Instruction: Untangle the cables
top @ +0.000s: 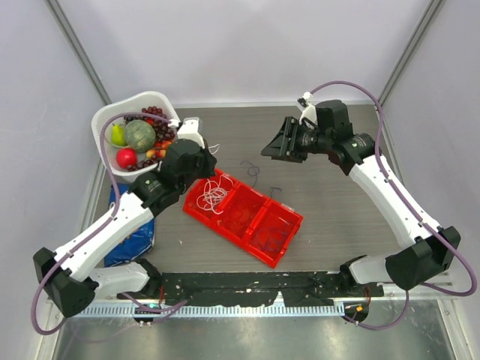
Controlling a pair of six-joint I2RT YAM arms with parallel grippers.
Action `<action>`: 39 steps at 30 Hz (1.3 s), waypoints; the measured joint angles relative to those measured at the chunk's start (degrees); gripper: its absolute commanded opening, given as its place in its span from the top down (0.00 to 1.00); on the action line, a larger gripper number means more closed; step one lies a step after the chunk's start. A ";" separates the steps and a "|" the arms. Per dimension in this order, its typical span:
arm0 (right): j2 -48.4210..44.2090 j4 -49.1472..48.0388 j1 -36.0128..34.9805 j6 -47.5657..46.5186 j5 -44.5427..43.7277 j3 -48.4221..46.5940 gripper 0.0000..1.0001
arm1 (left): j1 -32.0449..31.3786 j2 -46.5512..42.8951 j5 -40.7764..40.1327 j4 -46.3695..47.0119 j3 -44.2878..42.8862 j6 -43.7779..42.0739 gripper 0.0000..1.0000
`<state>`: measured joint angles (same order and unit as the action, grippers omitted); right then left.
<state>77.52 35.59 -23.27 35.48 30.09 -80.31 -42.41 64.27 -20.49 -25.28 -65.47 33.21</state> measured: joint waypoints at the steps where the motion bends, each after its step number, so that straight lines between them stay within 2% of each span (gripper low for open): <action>1: 0.00 0.11 0.15 0.00 0.02 0.00 0.48 | 0.96 0.83 0.79 0.48 0.39 -1.07 1.00; 10: -1.55 0.20 0.94 0.00 0.02 1.77 0.48 | 4.68 7.61 8.15 5.16 5.68 -11.17 1.00; 16: -2.16 0.28 1.29 -0.02 0.02 2.62 0.49 | 5.03 12.28 12.46 6.95 8.85 -11.13 1.00; 23: -2.60 0.26 1.33 0.02 0.07 4.00 0.49 | 5.42 12.76 15.72 7.65 16.09 -9.20 1.00; 28: -2.60 0.26 1.33 0.09 0.17 4.70 0.50 | 6.91 14.12 17.11 7.93 17.05 -7.50 0.99; 31: -2.60 0.26 1.33 0.11 0.24 4.81 0.50 | 8.00 17.38 17.35 6.71 15.58 -6.56 0.92; 33: -2.60 0.26 1.33 0.11 0.24 4.96 0.50 | 8.59 20.37 17.29 4.92 13.38 -6.12 0.80; 34: -2.60 0.26 1.33 0.13 0.24 5.07 0.50 | 8.74 21.38 17.27 3.91 12.26 -6.05 0.69; 36: -2.60 0.26 1.33 0.11 0.24 5.31 0.50 | 8.90 22.32 17.14 2.14 10.29 -5.49 0.57; 39: -2.60 0.28 1.33 0.02 0.20 5.44 0.50 | 8.96 22.01 17.07 0.09 7.96 -4.87 0.45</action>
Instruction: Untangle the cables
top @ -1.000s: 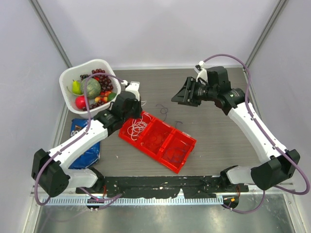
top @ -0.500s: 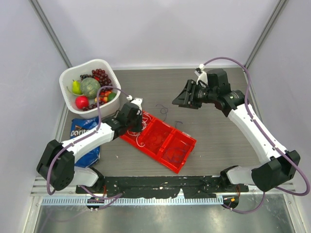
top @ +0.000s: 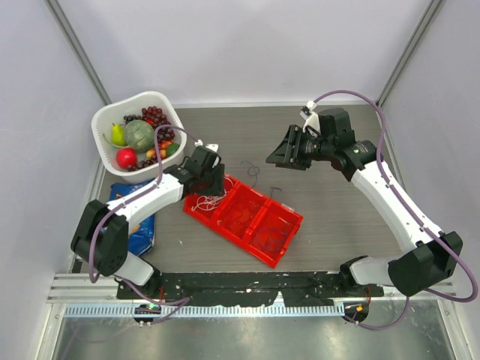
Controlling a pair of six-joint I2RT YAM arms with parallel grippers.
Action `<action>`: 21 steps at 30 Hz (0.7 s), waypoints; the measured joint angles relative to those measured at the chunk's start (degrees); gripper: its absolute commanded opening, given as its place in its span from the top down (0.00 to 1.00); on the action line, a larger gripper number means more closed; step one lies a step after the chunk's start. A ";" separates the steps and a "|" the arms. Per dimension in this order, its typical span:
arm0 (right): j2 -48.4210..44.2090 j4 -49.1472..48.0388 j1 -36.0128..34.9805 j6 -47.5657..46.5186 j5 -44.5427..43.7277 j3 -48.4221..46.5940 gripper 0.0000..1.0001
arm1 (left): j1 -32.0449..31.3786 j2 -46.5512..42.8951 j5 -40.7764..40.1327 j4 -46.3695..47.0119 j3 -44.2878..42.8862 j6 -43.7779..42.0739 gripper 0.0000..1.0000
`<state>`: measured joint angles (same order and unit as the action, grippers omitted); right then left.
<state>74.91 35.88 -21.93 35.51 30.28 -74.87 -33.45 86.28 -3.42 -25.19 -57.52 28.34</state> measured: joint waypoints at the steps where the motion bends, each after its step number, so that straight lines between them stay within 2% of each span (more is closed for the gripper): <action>1: 0.00 -0.02 0.00 -0.04 0.00 0.00 0.50 | 0.00 -0.48 0.00 -0.42 -0.37 0.20 0.42; 4: 0.00 0.00 0.00 -0.11 -0.11 0.00 0.50 | 0.00 -3.54 0.11 -2.27 -0.50 1.14 0.33; 10: 0.87 0.00 0.00 -0.92 -0.44 0.00 0.50 | 0.00 -12.61 0.79 -5.97 -0.46 3.80 0.28; 13: 2.93 -0.35 0.00 -1.29 -1.38 0.00 0.49 | 0.00 -16.55 1.75 -7.10 -0.31 5.77 0.19; 15: 5.46 -1.01 0.00 -1.51 -2.89 0.00 0.48 | 0.00 -19.10 3.74 -7.30 -0.07 7.32 0.12; 21: 19.98 -3.13 0.00 -2.73 -6.01 -2.62 0.53 | 0.00 -24.76 9.31 -7.28 0.13 12.09 0.09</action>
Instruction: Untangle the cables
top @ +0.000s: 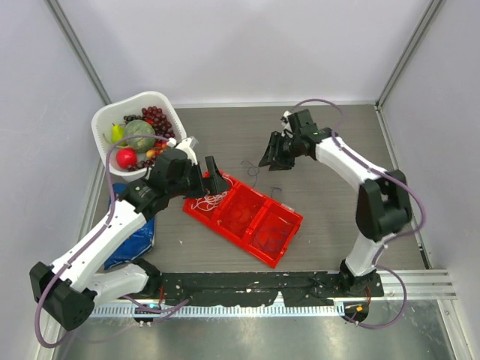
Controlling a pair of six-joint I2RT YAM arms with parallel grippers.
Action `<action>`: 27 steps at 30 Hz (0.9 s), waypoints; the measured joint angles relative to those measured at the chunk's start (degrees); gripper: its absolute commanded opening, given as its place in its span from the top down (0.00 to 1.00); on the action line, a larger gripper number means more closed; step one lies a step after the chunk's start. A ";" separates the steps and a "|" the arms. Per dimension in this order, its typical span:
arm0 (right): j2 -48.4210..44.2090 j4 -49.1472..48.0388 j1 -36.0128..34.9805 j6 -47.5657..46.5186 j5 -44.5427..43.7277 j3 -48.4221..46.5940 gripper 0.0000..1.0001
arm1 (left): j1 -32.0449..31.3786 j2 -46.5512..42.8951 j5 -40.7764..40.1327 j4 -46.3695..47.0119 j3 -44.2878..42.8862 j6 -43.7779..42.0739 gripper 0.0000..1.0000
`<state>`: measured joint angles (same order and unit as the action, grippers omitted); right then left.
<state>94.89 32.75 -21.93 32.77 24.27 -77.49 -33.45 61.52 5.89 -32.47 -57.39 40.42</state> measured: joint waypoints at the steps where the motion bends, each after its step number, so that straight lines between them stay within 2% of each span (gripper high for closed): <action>1: 3.43 -0.24 0.00 -0.44 -0.50 -1.27 0.54 | 0.00 -0.61 0.48 -0.02 0.00 0.68 0.09; 5: 14.75 -1.16 -0.50 -2.95 -4.22 -5.38 0.58 | 0.00 -2.78 1.29 -1.01 -0.50 2.78 0.09; 9: 20.46 -1.16 -2.54 -5.51 -8.52 -8.92 0.61 | 0.00 -5.16 1.31 -2.43 -1.03 4.02 0.08; 23: 26.12 -3.02 -8.20 -8.22 -16.22 -12.85 0.73 | 0.00 -10.40 1.20 -8.48 -1.75 4.94 0.09; 27: 27.10 -3.04 -8.46 -8.74 -17.31 -12.85 0.70 | 0.00 -9.97 1.27 -9.77 -2.40 4.59 0.09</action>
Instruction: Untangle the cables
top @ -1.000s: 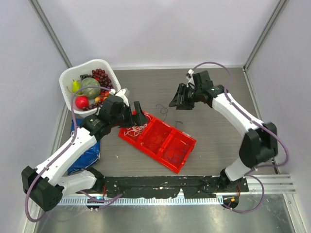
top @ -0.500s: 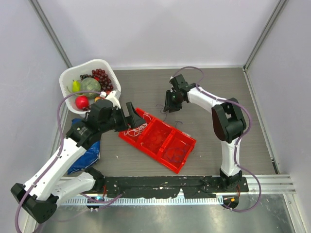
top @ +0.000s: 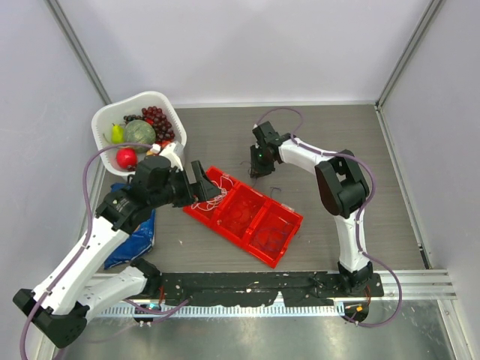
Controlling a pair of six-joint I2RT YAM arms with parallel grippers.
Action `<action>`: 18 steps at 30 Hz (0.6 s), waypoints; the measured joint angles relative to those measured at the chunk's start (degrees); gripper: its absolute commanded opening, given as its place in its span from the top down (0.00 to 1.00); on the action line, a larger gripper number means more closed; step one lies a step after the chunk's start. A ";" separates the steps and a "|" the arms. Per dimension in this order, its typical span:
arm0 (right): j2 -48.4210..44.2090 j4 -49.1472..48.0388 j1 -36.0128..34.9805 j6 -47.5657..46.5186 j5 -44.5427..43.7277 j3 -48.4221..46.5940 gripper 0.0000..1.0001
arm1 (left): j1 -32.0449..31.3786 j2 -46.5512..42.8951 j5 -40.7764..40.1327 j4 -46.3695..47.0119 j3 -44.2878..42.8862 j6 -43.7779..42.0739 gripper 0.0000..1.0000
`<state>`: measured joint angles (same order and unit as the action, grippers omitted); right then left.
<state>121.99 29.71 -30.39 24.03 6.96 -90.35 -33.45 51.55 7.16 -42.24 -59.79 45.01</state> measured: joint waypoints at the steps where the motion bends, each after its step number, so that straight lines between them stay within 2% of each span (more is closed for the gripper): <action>1: 0.00 -0.09 -0.04 -0.17 -0.42 0.00 0.70 | 0.00 0.20 0.02 -0.11 -0.20 -0.07 0.09; 6: 0.00 -0.61 -0.24 -1.27 -2.21 -0.11 0.72 | 0.00 1.38 0.07 -1.29 -1.53 -0.55 0.09; 9: 0.48 -0.76 -0.28 -1.90 -2.71 -0.72 0.90 | 0.00 1.84 0.15 -1.95 -2.43 -0.81 0.09; 12: 1.01 -0.68 -0.35 -2.71 -3.37 -1.79 0.99 | 0.00 2.25 0.22 -2.82 -3.45 -1.57 0.09; 18: -0.48 2.29 -0.39 -4.72 -7.02 -3.98 0.99 | 0.00 4.68 0.15 -4.31 -6.91 -3.52 0.09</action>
<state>121.51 32.01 -30.79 19.31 -0.05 -94.32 -33.45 56.23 7.31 -46.54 -66.70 41.50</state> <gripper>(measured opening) 0.037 0.910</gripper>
